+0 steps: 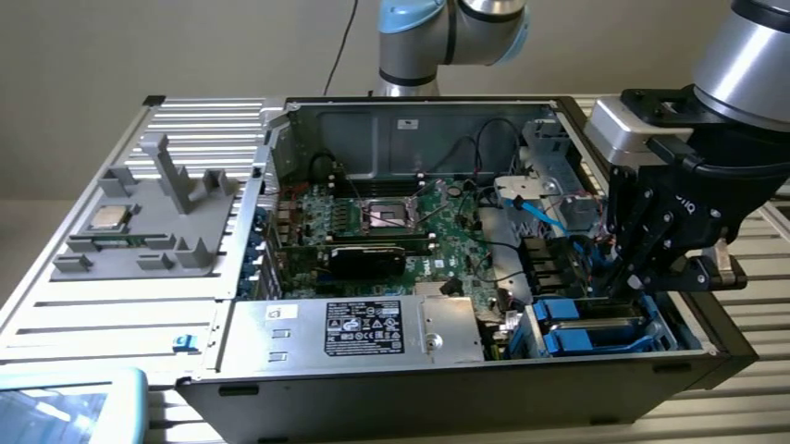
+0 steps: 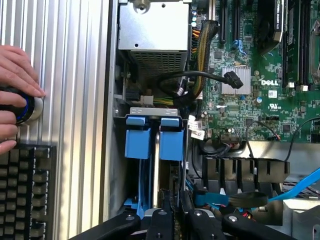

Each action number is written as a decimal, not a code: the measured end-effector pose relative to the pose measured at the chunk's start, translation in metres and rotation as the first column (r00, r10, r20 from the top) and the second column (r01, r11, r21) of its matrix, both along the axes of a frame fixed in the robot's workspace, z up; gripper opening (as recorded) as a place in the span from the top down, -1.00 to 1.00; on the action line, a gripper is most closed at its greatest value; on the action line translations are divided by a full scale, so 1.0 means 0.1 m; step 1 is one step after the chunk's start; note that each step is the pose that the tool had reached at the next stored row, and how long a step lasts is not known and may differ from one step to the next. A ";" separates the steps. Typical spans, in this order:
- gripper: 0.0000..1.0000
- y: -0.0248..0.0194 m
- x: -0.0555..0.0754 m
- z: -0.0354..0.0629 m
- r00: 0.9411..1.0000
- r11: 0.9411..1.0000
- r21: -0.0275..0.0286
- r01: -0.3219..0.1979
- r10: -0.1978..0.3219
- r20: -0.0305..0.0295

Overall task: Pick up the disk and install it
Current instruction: 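Insert the first disk wire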

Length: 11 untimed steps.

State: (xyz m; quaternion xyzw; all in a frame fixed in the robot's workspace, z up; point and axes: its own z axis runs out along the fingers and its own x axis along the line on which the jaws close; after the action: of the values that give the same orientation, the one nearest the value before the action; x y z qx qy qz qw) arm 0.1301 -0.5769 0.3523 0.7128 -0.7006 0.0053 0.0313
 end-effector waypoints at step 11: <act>0.67 0.049 -0.02 -0.061 1.000 1.000 -0.023 0.006 -0.006 0.006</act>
State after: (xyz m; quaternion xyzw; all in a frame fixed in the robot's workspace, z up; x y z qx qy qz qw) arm 0.1277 -0.5720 0.3463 0.7103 -0.7027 0.0153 0.0376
